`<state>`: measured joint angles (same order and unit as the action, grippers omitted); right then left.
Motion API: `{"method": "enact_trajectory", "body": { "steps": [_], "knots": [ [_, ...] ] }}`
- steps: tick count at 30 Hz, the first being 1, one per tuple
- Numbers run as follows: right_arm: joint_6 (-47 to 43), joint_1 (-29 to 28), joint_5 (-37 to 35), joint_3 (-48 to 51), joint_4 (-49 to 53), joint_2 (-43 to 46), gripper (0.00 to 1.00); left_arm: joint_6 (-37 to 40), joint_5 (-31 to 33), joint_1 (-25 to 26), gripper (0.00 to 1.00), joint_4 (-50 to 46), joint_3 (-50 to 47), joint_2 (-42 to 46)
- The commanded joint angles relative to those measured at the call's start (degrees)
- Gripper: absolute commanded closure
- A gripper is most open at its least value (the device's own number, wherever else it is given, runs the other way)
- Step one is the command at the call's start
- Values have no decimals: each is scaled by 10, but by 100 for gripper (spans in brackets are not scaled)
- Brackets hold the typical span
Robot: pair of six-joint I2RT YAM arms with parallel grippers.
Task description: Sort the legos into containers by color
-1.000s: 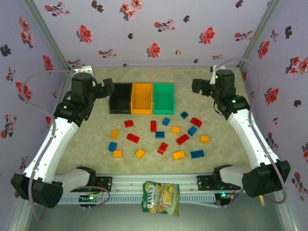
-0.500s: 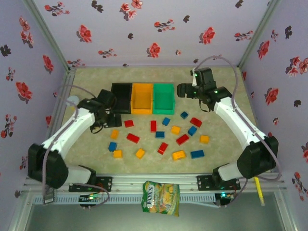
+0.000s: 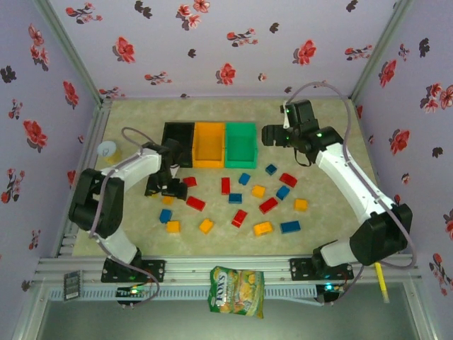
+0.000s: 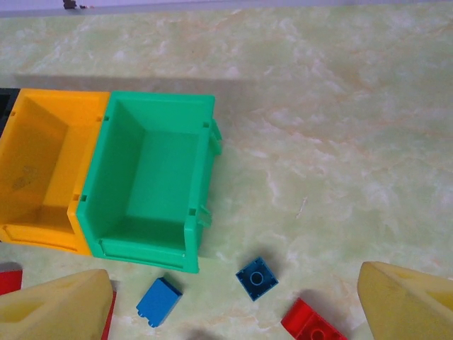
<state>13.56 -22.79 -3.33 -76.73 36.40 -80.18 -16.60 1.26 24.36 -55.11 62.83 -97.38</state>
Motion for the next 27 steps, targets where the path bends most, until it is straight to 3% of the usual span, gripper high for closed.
{"method": "enact_trajectory", "body": {
  "steps": [1,10,27],
  "knots": [
    [1,-3,-26,4,21,25,10,41,-15,-7,16,7,25,-23],
    [2,-3,-29,12,30,28,14,36,-14,-16,41,22,24,-48],
    [-5,-3,-37,17,38,37,17,29,6,-16,64,14,23,-59]
  ]
}}
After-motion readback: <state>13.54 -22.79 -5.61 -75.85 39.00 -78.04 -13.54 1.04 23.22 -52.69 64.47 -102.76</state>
